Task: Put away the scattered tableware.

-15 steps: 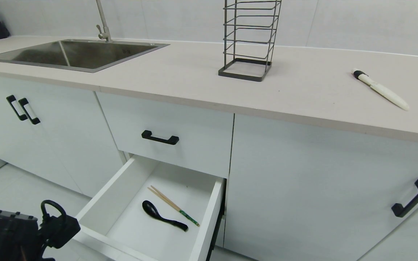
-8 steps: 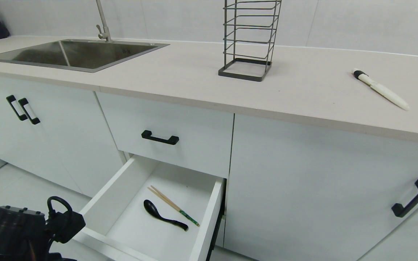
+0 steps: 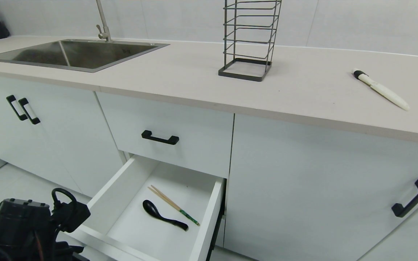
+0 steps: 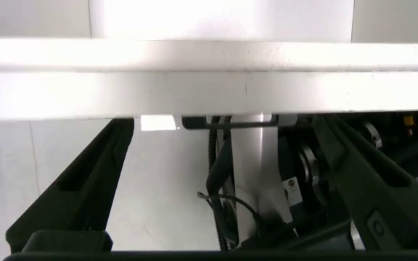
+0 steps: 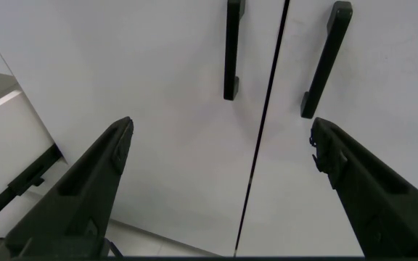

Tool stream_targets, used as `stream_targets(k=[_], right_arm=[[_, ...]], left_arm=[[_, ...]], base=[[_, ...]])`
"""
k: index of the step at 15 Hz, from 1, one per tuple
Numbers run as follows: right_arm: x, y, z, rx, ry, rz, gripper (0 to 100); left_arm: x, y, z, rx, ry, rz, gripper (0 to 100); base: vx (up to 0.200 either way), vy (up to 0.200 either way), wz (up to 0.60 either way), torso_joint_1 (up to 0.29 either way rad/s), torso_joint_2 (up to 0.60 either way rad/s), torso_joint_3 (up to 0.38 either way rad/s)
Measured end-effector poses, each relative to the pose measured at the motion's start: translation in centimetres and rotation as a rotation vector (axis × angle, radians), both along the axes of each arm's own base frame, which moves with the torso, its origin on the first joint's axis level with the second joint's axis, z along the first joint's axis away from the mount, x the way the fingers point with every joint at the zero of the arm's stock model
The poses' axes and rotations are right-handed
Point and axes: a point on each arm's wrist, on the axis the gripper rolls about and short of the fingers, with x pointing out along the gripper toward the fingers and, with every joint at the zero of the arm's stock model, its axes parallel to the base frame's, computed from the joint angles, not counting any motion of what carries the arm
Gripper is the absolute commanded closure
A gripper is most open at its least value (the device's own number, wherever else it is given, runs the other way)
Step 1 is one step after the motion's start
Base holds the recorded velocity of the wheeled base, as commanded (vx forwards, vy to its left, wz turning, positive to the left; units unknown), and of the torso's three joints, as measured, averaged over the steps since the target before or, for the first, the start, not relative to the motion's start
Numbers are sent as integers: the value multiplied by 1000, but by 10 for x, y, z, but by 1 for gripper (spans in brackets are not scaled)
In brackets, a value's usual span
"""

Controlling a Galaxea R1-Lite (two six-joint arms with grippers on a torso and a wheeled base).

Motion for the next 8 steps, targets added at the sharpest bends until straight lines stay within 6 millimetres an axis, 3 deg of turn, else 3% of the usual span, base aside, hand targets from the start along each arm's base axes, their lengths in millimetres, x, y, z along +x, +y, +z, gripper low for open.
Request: stream_targets(k=[8], right_arm=[[0, 0, 0, 0, 0, 0, 0]], left_arm=[[15, -8, -1, -10, -46, -30, 0]], base=[[0, 0, 0, 0, 0, 0]])
